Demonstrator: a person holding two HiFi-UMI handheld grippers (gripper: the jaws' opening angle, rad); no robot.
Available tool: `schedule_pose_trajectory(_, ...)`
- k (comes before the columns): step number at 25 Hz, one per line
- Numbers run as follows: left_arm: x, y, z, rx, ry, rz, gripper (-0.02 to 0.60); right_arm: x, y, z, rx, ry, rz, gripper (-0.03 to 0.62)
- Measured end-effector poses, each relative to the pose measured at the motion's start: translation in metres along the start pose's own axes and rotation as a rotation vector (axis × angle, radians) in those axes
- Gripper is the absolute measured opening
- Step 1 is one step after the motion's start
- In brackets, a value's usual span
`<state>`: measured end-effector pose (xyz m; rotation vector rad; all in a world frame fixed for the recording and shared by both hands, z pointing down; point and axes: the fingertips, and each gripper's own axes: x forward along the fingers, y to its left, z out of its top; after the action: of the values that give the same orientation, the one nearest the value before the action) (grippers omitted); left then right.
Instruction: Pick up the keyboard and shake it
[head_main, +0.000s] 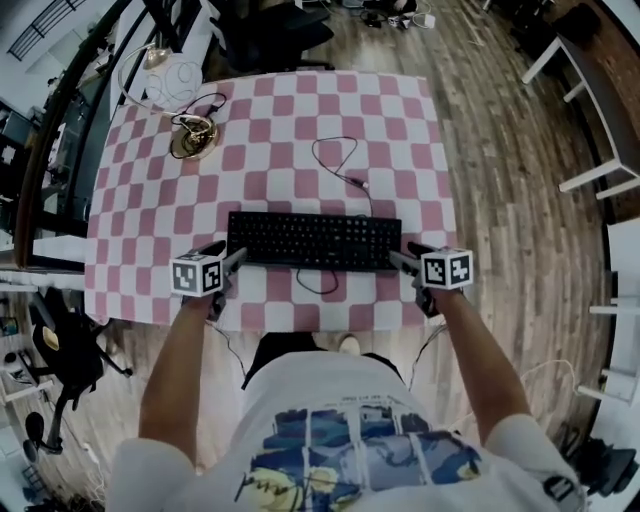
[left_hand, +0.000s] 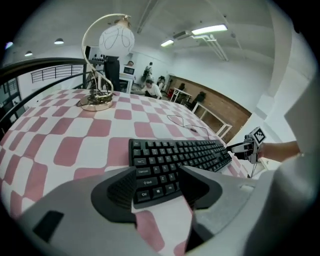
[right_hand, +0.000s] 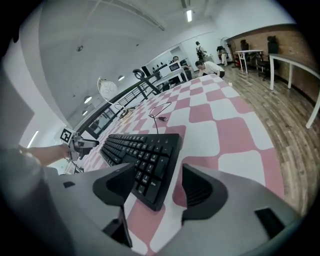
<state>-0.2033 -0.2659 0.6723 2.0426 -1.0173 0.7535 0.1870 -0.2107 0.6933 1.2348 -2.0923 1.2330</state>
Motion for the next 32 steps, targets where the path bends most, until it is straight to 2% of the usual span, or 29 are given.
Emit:
schedule_pose_trajectory(4,0.025,0.019,0.006,-0.015,0.045,-0.026,0.268,0.019,-0.005,0.008,0.006,0.042,-0.005,0.302)
schedule_pose_trajectory(12,0.048,0.031,0.005,-0.034,0.098,-0.065,0.281,0.038,-0.006,0.011,0.017,0.085,-0.005,0.307)
schedule_pose_trajectory(14,0.051,0.032,0.004,-0.032,0.110,-0.066,0.281,0.039,-0.003,0.011,0.004,0.094,-0.001,0.283)
schedule_pose_trajectory(17,0.054,0.032,0.002,-0.049,0.124,-0.078,0.287,0.041,-0.002,0.011,0.003,0.103,-0.014,0.285)
schedule_pose_trajectory(20,0.056,0.030,0.002,-0.082,0.122,-0.088,0.290,0.042,-0.003,0.011,-0.008,0.103,-0.031,0.279)
schedule_pose_trajectory(23,0.055,0.028,0.001,-0.083,0.120,-0.071,0.290,0.041,-0.004,0.011,-0.019,0.101,-0.040,0.275)
schedule_pose_trajectory(32,0.035,0.010,0.012,-0.013,0.042,-0.023,0.284,0.013,0.001,0.036,-0.148,0.014,-0.086,0.266)
